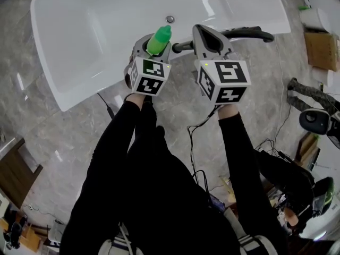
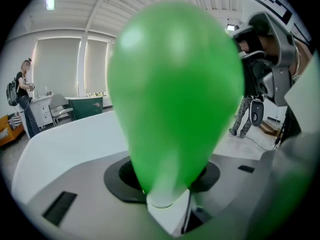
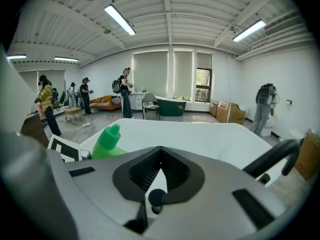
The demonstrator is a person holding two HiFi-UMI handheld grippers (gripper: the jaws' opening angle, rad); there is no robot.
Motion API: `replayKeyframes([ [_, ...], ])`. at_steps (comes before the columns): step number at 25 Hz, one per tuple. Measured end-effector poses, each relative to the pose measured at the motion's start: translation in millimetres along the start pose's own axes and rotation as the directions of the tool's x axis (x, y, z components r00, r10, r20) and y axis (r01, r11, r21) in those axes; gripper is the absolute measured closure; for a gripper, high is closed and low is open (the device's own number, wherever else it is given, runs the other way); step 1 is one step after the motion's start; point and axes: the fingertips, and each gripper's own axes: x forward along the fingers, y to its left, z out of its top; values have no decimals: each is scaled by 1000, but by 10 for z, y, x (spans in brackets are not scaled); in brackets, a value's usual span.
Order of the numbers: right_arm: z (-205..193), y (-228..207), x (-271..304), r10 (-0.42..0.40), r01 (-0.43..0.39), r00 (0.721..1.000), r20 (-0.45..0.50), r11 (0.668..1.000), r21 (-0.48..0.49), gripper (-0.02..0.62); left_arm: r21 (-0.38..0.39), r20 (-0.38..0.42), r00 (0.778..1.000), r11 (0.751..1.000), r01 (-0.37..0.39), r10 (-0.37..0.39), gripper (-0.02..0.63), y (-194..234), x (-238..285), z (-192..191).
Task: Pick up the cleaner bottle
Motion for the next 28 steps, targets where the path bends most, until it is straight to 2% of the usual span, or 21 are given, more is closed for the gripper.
replayKeyframes([
  [15,712,429,-60,42,-37,996,85,997,-62,594,-35,87,991,994,-102,104,416,703,-728,499],
  [22,938,871,18,148,-136,983,110,985,-110,594,-52,94,976,980,-191,196,416,1095,-1235,576],
  [28,1055,1301,143,266,-248,958,109,957,-152,594,-101,74,951,951,-293,301,416,1432,-1662,498],
])
